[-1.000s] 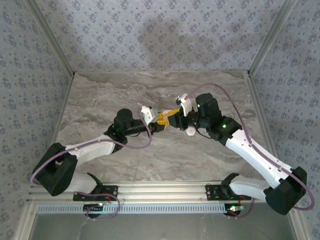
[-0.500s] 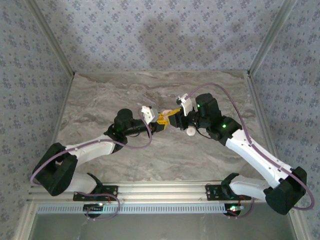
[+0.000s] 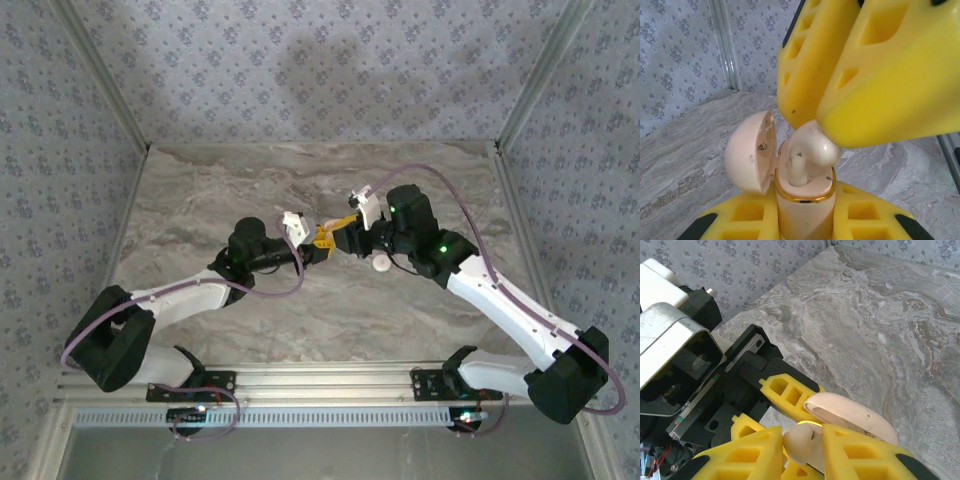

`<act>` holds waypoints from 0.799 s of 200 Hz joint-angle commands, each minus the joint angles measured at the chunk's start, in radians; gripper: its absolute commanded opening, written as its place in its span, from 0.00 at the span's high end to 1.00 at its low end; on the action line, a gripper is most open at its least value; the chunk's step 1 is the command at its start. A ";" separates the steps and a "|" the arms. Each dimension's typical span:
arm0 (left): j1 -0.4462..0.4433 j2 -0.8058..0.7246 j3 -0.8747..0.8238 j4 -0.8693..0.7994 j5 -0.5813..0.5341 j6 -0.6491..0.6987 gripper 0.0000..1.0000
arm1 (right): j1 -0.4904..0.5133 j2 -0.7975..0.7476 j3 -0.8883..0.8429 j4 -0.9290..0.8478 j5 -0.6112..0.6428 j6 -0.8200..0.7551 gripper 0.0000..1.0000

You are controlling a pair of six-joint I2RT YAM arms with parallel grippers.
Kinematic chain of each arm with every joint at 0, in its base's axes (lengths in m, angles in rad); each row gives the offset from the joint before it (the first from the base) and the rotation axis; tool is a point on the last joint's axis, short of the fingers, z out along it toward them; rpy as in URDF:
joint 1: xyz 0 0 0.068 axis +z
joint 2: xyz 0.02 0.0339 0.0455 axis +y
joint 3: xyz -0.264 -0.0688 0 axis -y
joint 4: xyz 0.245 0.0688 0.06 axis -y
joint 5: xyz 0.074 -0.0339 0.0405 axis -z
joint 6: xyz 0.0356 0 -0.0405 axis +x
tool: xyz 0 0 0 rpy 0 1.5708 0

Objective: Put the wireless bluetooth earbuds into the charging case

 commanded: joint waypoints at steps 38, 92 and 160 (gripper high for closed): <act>-0.008 -0.050 0.034 0.041 0.039 -0.004 0.83 | -0.002 0.004 0.038 -0.040 0.135 0.013 0.67; -0.008 -0.054 0.033 0.038 0.040 -0.003 0.83 | 0.002 0.029 0.046 -0.011 0.096 0.017 0.63; -0.009 -0.058 0.030 0.040 0.051 0.000 0.83 | 0.008 0.037 0.064 -0.031 0.160 0.018 0.54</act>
